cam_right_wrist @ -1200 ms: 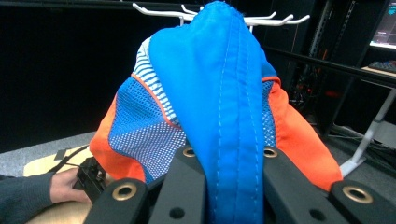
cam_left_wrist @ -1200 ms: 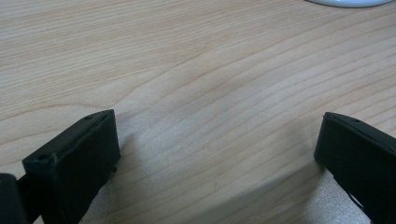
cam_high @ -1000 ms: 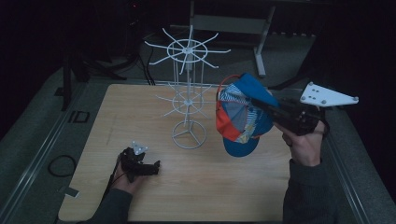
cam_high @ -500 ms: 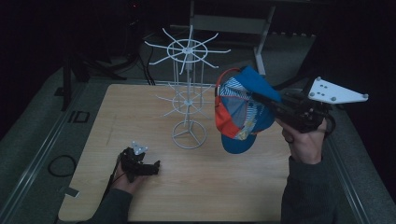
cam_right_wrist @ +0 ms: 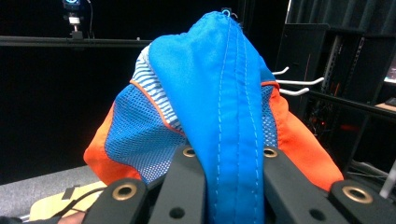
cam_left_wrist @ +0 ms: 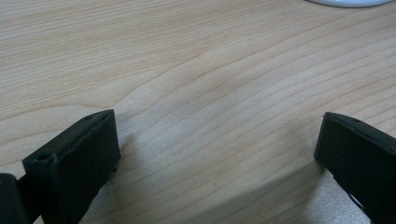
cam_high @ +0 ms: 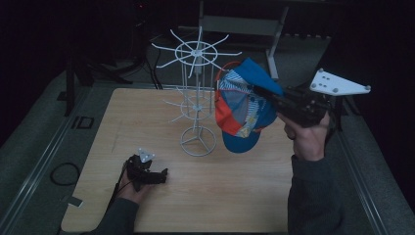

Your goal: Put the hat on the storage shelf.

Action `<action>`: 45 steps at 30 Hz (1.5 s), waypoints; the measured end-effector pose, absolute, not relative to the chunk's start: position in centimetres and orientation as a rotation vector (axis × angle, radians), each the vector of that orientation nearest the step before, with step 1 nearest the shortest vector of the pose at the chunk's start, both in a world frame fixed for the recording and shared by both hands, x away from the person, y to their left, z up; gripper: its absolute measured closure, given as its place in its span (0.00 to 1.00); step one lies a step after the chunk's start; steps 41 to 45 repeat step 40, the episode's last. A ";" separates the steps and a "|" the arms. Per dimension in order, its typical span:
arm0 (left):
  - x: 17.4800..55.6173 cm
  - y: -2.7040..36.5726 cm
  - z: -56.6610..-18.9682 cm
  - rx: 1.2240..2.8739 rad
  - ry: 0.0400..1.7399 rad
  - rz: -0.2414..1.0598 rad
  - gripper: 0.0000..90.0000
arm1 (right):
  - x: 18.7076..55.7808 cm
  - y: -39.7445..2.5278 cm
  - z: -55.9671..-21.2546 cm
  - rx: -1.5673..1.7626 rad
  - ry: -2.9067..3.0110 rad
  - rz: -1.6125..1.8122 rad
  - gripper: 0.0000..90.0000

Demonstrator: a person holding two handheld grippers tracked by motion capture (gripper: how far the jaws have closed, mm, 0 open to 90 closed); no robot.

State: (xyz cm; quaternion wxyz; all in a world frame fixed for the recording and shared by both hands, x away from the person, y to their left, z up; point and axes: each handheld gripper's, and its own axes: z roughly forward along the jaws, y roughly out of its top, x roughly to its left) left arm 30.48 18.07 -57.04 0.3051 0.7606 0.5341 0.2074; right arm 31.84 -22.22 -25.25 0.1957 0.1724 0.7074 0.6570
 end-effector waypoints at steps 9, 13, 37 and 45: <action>30.5 18.1 -57.0 2.015 1.416 0.549 0.00 | 34.8 -18.9 -27.3 0.577 2.170 1.657 0.97; 30.5 18.1 -57.0 2.018 1.416 0.547 0.00 | 35.1 -17.7 -28.5 0.586 2.228 1.553 0.94; 30.5 18.1 -57.0 2.021 1.414 0.548 0.00 | 34.0 -18.8 -30.5 0.724 2.180 1.422 0.28; 30.5 18.1 -57.0 2.020 1.414 0.549 0.00 | 33.9 -19.3 -30.8 0.739 2.175 1.427 0.28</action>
